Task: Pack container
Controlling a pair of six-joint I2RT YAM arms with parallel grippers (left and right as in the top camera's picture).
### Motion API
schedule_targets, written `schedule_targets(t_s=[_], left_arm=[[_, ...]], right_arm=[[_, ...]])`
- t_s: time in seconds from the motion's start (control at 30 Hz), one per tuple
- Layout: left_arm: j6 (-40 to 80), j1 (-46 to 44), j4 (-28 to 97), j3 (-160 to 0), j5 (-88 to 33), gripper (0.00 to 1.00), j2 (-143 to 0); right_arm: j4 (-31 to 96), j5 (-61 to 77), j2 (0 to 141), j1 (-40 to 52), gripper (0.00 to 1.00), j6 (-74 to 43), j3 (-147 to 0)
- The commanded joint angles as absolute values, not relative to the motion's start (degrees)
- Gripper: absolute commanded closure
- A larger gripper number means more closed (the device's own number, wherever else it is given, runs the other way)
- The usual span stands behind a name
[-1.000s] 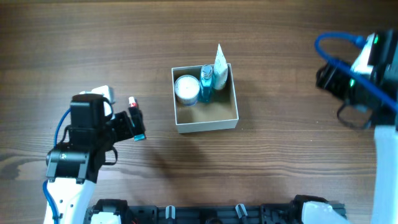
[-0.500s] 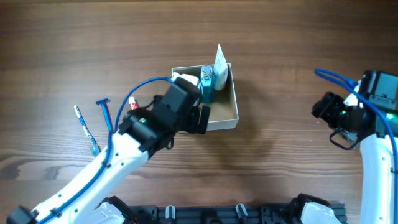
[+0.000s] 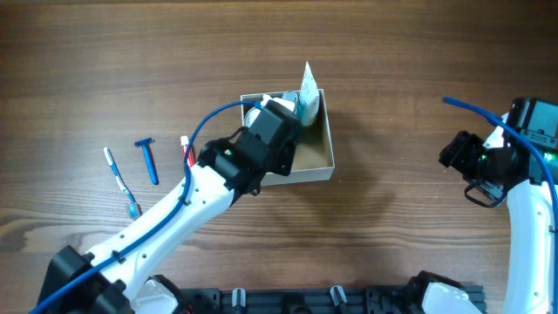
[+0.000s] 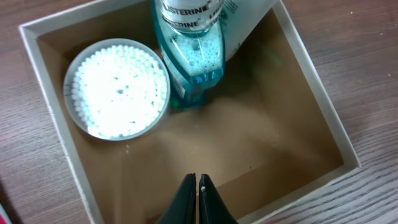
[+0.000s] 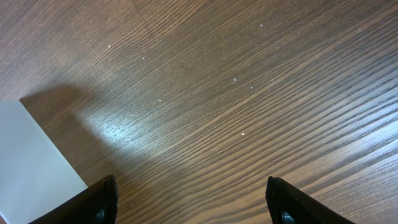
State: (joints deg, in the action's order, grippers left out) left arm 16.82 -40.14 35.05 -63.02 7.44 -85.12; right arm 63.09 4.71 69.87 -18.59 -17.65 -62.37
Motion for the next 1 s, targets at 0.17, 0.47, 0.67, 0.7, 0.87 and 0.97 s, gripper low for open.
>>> schedule_targets(t_s=[0.17, 0.47, 0.67, 0.7, 0.87, 0.97], left_arm=[[16.75, -43.33, 33.93, -63.77, 4.54, 0.95, -91.35], [17.17, -45.01, 39.81, -63.77, -0.54, 0.91, -91.9], [17.19, -45.28, 44.66, -63.77, -2.72, 0.92, -91.9], [17.19, -45.28, 44.73, -63.77, -3.92, 0.92, -91.9], [17.17, -45.28, 44.31, -63.77, -4.49, 0.92, -91.9], [17.17, -45.28, 44.21, -63.77, -4.47, 0.95, -91.9]], right_arm=[[63.0, 4.99, 69.91, -18.81, 0.23, -16.62, -62.33], [63.02, 4.99, 69.91, -18.81, 0.23, -16.49, -62.33], [63.0, 4.97, 69.91, -18.81, 0.23, -16.47, -62.33], [63.0, 4.97, 69.91, -18.81, 0.23, -16.49, -62.33], [62.98, 4.97, 69.91, -18.81, 0.23, -16.49, -62.33], [62.92, 4.95, 69.91, -18.81, 0.23, -16.47, -62.33]])
